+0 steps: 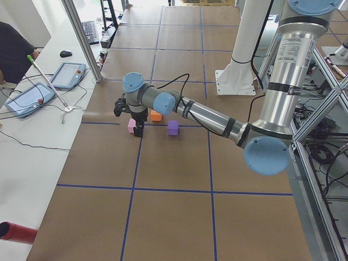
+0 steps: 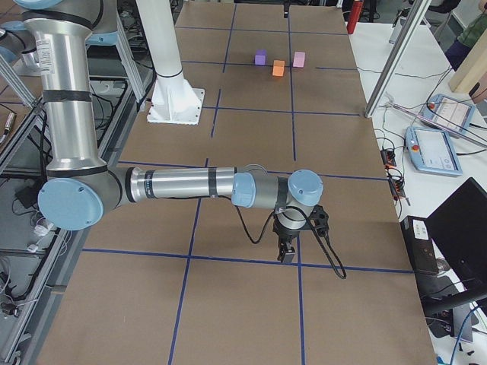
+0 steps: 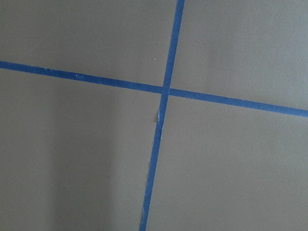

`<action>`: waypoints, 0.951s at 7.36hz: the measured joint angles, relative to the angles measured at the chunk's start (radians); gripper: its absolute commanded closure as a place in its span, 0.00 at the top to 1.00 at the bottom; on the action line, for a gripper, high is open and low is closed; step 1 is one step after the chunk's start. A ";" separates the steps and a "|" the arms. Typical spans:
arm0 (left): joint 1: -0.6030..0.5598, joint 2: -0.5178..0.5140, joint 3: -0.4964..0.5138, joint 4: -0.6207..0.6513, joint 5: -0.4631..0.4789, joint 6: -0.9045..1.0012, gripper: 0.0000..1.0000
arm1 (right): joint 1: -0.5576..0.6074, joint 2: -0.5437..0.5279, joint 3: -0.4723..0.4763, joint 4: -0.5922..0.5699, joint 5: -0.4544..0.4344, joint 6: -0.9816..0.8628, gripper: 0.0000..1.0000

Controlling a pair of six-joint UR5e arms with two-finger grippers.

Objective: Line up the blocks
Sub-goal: 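Move the left gripper down over the orange cube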

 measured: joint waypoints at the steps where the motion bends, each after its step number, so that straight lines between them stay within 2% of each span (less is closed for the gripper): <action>1: 0.056 -0.049 0.006 0.000 0.019 -0.035 1.00 | 0.000 0.000 0.000 0.000 0.000 0.000 1.00; 4: 0.209 -0.155 0.082 -0.015 0.057 -0.123 1.00 | 0.000 0.000 0.000 0.000 0.000 0.000 1.00; 7: 0.298 -0.210 0.159 -0.063 0.055 -0.233 1.00 | 0.000 0.000 0.000 0.000 0.000 0.000 1.00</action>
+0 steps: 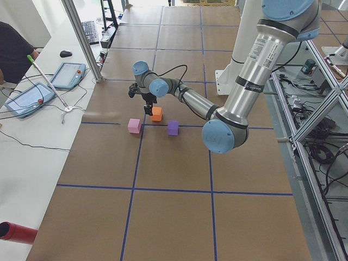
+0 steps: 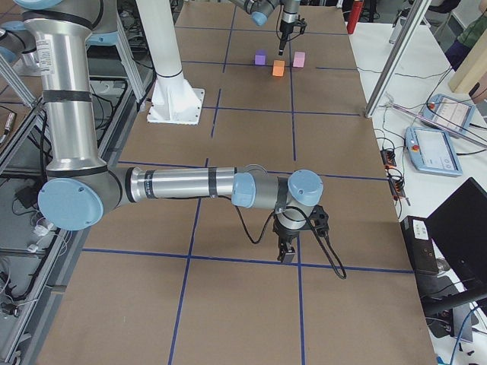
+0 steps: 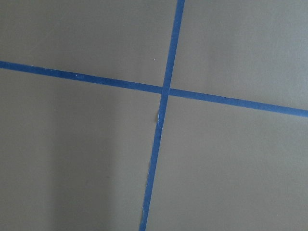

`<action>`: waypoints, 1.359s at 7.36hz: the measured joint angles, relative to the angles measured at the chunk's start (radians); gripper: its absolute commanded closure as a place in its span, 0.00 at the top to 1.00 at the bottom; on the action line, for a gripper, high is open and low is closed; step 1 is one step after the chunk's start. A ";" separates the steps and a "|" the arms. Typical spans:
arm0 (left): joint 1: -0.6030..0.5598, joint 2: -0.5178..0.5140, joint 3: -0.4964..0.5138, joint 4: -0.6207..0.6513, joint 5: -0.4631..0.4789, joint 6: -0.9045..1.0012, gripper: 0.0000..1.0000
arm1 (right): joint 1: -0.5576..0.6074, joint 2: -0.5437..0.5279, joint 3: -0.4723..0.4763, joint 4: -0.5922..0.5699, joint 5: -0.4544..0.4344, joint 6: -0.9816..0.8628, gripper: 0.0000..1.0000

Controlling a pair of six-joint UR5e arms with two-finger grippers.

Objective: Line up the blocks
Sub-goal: 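Move the left gripper down over the orange cube, then close the left gripper on the orange cube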

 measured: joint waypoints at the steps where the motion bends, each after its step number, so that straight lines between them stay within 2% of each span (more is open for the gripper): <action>1: 0.008 -0.010 0.022 -0.026 -0.004 -0.052 1.00 | 0.000 0.000 0.000 0.000 0.000 0.000 1.00; 4: 0.025 -0.021 0.072 -0.097 -0.007 -0.173 1.00 | 0.000 0.000 0.000 0.000 0.000 0.000 1.00; 10: 0.077 -0.021 0.138 -0.165 -0.005 -0.199 1.00 | 0.000 0.000 0.000 0.000 0.000 0.000 1.00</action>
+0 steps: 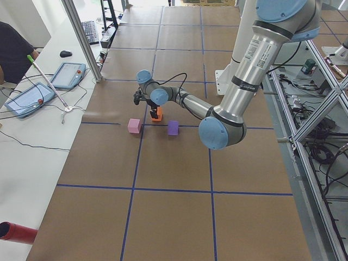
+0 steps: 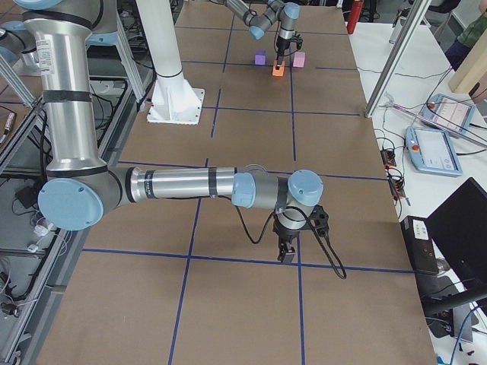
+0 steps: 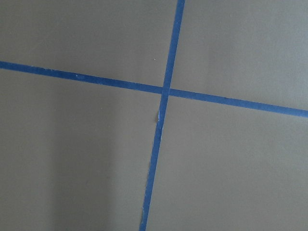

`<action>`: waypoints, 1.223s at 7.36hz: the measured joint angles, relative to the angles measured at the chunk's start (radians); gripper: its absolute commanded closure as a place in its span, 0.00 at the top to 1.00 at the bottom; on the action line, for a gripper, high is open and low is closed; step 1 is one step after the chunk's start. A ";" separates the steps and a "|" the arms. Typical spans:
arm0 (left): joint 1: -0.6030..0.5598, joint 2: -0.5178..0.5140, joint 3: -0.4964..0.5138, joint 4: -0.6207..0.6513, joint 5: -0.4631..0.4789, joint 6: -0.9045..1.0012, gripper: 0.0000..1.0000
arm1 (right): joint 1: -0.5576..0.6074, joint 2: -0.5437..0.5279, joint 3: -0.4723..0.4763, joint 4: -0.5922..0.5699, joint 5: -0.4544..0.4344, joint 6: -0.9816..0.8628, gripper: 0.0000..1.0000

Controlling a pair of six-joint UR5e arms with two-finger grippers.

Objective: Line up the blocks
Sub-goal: 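Close the left gripper on the orange cube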

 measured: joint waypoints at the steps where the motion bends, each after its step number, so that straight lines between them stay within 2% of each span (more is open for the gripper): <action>1: 0.001 -0.001 0.007 -0.004 0.000 0.000 1.00 | 0.000 0.000 0.000 0.000 0.000 0.000 1.00; 3: 0.003 -0.007 0.029 -0.020 0.000 0.000 0.98 | 0.000 0.000 0.000 0.000 0.000 0.000 1.00; 6: 0.007 -0.013 0.044 -0.035 0.000 -0.001 0.89 | 0.000 0.000 0.000 0.000 0.000 0.000 1.00; 7: 0.007 -0.014 0.045 -0.036 0.000 -0.002 0.76 | 0.000 0.000 0.000 0.000 0.000 0.000 1.00; 8: 0.007 -0.015 0.046 -0.037 0.000 -0.005 0.47 | 0.000 0.000 0.000 0.000 0.000 0.000 1.00; 9: 0.007 -0.015 0.046 -0.038 0.000 -0.011 0.39 | 0.000 0.000 0.000 0.000 0.000 0.000 1.00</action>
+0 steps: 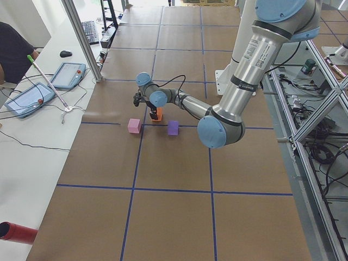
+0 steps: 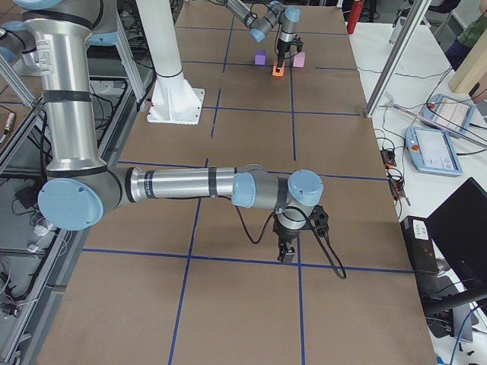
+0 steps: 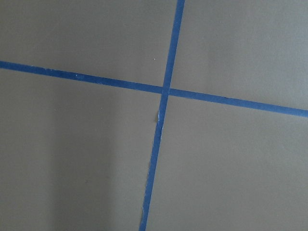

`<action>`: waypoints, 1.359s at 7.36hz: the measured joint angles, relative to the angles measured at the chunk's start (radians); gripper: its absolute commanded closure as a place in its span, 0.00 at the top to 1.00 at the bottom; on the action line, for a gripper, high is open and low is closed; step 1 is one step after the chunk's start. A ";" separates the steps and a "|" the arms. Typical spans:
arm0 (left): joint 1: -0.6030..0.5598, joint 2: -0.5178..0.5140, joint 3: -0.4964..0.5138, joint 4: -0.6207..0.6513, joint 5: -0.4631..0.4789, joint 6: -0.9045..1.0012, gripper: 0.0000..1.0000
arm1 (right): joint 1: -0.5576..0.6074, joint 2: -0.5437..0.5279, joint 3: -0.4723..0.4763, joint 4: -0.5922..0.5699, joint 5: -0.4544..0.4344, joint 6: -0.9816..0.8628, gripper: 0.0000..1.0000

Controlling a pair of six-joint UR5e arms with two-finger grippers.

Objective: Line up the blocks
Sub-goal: 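Close the left gripper on the orange cube, then slide the orange cube with the left gripper toward the pink and purple cubes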

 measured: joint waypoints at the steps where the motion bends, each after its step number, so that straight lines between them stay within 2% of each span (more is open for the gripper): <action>1: 0.000 0.000 -0.001 0.000 0.000 -0.003 0.39 | 0.000 0.000 0.000 0.000 0.000 0.000 1.00; 3: -0.011 0.001 -0.039 0.010 0.001 -0.014 0.41 | 0.000 0.000 0.000 0.000 0.000 0.000 1.00; 5: -0.068 0.020 -0.139 0.065 0.000 -0.011 0.44 | 0.000 0.000 0.000 0.000 0.000 0.000 1.00; 8: -0.129 0.129 -0.251 0.132 0.000 0.090 0.45 | 0.000 0.000 0.000 0.000 0.000 0.000 1.00; 10: -0.145 0.186 -0.275 0.139 -0.001 0.145 0.47 | 0.000 0.000 0.000 0.000 0.000 0.000 1.00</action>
